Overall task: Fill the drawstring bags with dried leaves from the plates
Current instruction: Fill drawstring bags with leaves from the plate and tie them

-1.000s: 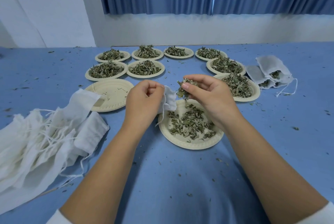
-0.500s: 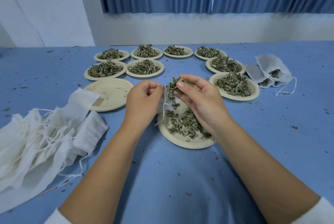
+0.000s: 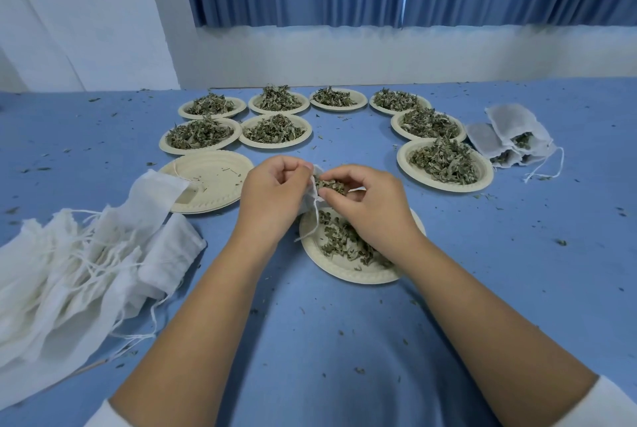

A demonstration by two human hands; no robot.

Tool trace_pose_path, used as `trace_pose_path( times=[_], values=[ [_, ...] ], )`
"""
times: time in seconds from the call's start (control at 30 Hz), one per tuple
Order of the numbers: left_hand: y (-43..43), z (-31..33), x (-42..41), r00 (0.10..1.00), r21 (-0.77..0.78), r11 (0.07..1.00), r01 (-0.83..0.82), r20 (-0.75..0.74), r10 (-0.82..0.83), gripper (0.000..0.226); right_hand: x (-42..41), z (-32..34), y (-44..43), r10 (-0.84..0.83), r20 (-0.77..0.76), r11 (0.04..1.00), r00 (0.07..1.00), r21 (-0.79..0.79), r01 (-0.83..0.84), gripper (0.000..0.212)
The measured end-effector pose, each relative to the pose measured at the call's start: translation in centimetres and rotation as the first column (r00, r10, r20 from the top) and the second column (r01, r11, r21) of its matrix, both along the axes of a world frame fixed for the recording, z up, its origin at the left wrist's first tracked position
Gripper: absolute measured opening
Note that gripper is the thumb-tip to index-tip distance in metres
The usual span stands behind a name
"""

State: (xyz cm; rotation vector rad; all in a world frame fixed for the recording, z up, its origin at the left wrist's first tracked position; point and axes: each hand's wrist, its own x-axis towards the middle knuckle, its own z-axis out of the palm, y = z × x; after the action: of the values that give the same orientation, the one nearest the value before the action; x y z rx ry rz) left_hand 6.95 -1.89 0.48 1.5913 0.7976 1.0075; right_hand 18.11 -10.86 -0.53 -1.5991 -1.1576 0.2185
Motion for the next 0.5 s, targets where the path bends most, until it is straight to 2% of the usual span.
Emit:
trace_pose_path(
  times=[0.13,0.3,0.5],
  values=[
    [-0.59,0.16,0.2,0.998,-0.023,0.998,0.058,0.004,-0.058,0.019,0.05,0.21,-0.06,-0.015,0.051,1.0,0.999,0.016,0.014,0.022],
    [-0.56,0.25,0.11,0.999,-0.018,0.999,0.034,0.001,-0.034,0.018,0.05,0.52,-0.15,0.032,-0.081,0.997,0.996,0.075,-0.026,0.029],
    [-0.85,0.33,0.08,0.998,-0.028,0.998,0.057,0.024,-0.056,0.013,0.22,0.14,0.15,0.015,-0.069,0.996,0.997,0.084,-0.009,0.027]
  ],
)
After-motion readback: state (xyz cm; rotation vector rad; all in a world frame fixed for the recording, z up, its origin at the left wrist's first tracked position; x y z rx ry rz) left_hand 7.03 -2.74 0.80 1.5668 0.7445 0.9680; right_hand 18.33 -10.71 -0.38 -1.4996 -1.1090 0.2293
